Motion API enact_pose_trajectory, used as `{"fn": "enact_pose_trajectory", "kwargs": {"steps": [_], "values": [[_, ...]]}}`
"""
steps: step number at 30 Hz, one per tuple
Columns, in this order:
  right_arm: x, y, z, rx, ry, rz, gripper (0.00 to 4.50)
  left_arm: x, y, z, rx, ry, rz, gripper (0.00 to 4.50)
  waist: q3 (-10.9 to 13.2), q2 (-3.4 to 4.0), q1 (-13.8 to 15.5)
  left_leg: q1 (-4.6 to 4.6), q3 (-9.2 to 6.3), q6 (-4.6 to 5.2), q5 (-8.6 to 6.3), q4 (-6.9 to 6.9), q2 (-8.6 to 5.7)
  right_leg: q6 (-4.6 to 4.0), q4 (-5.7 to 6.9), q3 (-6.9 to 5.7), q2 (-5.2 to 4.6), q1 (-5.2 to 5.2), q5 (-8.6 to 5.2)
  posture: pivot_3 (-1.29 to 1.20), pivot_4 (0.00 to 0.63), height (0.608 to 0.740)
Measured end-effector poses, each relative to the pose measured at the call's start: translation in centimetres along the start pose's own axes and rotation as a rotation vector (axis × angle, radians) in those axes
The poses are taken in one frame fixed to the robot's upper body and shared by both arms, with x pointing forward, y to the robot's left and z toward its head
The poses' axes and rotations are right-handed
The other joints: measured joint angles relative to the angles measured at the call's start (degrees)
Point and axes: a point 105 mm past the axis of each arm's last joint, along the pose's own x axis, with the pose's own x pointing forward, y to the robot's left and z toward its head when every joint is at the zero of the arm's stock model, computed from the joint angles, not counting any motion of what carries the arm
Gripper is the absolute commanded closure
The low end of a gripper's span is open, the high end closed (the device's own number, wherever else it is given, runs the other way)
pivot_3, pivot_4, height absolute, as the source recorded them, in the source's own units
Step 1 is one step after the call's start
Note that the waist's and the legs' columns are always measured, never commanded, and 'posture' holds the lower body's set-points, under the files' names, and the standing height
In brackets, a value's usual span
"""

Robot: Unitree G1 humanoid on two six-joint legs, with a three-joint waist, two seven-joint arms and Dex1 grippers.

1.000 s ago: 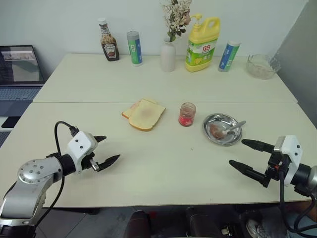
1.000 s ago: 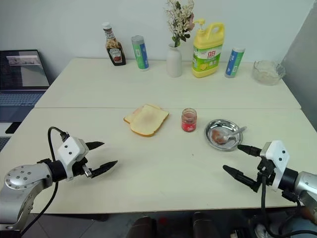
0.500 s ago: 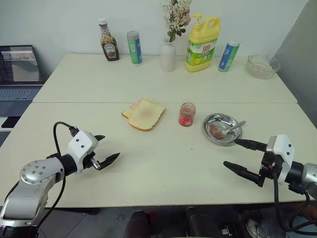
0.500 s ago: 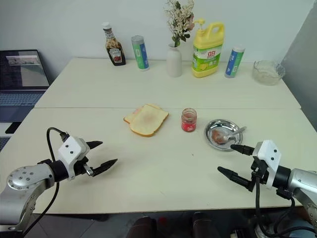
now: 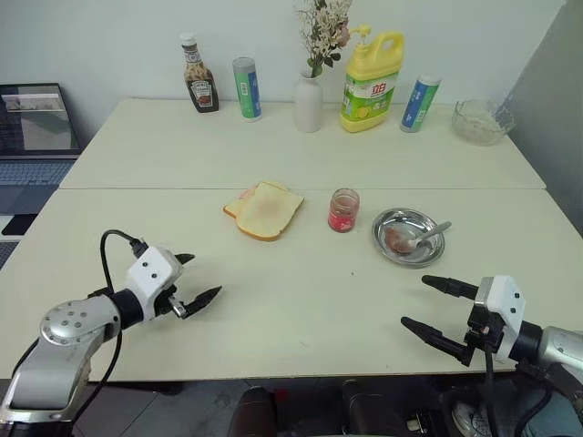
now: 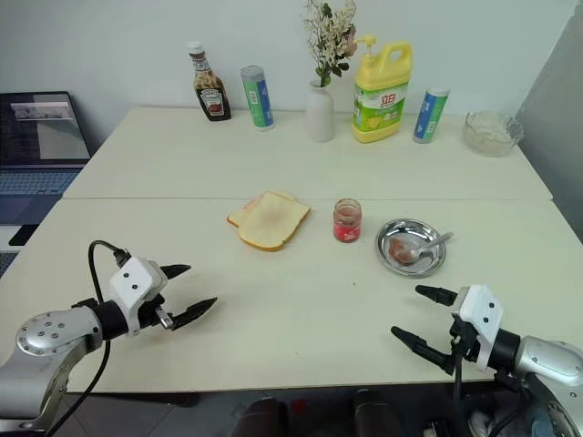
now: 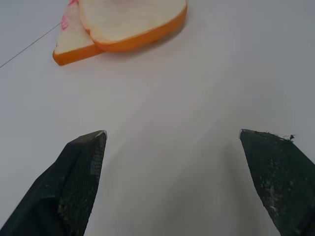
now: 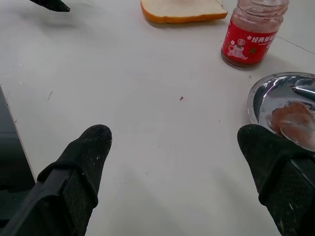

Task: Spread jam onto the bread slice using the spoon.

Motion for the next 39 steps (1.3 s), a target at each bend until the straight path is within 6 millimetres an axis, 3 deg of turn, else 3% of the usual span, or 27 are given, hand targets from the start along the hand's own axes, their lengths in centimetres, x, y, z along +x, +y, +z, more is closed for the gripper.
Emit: {"fn": "enact_pose_trajectory", "kwargs": {"steps": [10,16,22,28,35,39], "values": [[0.1,-0.5,0.2,-0.002,-0.013,-0.03,0.02,0.3,-0.1,0.7,-0.036,-0.045,-0.022,0.0,0.0,0.0,0.0,0.0,0.0,0.0,0.0,0.01,-0.01,0.0,0.01,0.0,0.0,0.01,0.0,0.0,0.15,0.74],[0.9,-1.8,1.8,0.046,-0.094,-0.096,0.02,0.9,2.0,1.2,-0.054,-0.086,0.116,0.0,0.0,-0.02,0.0,0.01,-0.02,0.0,0.0,0.03,-0.01,-0.14,0.04,0.0,0.01,0.03,0.1,0.0,0.15,0.74],[1.9,-1.9,4.8,0.023,-0.164,-0.079,0.02,3.4,2.3,1.2,-0.411,-0.148,0.237,0.0,-0.1,-0.09,0.0,-0.04,-0.1,0.0,0.0,0.07,-0.04,-0.17,0.06,-0.04,0.0,0.05,0.18,0.0,0.15,0.74],[2.6,-1.4,5.1,0.03,-0.161,-0.047,0.02,5.9,2.0,2.0,-0.661,-0.176,0.293,0.0,-0.1,-0.12,0.2,-0.03,-0.16,0.0,0.01,0.16,-0.09,-0.14,0.08,-0.07,0.0,0.13,0.22,0.0,0.15,0.74],[2.9,-1.2,5.7,0.022,-0.174,-0.025,0.02,8.7,1.7,3.5,-0.792,-0.184,0.3,0.0,-0.1,-0.15,0.1,0.04,-0.2,0.0,0.01,0.17,-0.1,-0.14,0.05,-0.08,0.01,0.25,0.23,0.0,0.15,0.74],[3.2,-1.0,6.0,0.015,-0.182,-0.011,0.02,10.0,1.5,3.3,-0.858,-0.146,0.307,0.0,-0.1,-0.15,0.1,0.03,-0.2,0.0,0.01,0.16,-0.11,-0.14,0.02,-0.08,0.01,0.25,0.23,0.0,0.15,0.74]]}}
